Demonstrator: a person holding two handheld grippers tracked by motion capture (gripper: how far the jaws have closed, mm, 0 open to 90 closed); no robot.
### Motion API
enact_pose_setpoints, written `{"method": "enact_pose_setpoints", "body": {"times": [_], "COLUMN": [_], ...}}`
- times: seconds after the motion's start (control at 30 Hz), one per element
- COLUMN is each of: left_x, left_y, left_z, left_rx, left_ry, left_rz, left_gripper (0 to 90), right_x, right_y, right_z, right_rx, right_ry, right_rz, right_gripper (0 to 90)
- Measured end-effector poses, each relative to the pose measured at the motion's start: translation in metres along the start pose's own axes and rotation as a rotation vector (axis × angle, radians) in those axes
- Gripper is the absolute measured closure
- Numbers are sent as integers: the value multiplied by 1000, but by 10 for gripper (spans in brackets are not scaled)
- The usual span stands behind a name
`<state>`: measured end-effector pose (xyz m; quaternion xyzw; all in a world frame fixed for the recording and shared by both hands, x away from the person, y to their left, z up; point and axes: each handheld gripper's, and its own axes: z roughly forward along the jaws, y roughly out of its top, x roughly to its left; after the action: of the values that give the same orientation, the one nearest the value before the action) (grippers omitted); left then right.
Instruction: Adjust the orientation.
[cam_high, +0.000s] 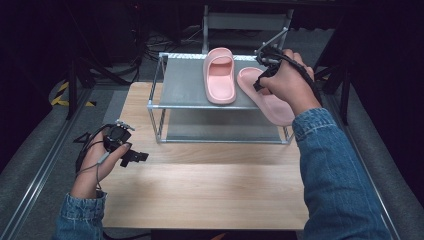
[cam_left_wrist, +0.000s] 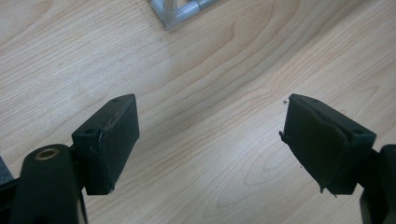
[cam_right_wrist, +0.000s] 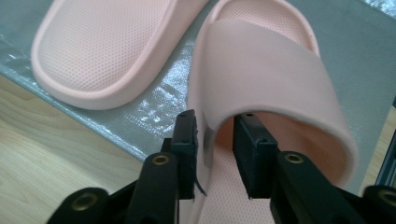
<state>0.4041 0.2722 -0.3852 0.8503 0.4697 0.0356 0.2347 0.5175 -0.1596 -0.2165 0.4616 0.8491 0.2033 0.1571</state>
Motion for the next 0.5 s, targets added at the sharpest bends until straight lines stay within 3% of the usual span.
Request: {"method": "enact_pose_setpoints", "body": {"times": [0.2, 0.5], "left_x": [-1, -7], "left_y": [1, 9], "left_z": [2, 13], "left_rx": [10, 69], "left_ry": [-10, -3], "left_rz": [0, 26], "left_gripper": [190, 179], "right_x": [1, -3], "right_y": [-20, -82], "right_z": [-21, -52], "right_rx": [-77, -129], "right_ry": [7, 43], "right_rz": [-39, -50], "right_gripper": [644, 654]}}
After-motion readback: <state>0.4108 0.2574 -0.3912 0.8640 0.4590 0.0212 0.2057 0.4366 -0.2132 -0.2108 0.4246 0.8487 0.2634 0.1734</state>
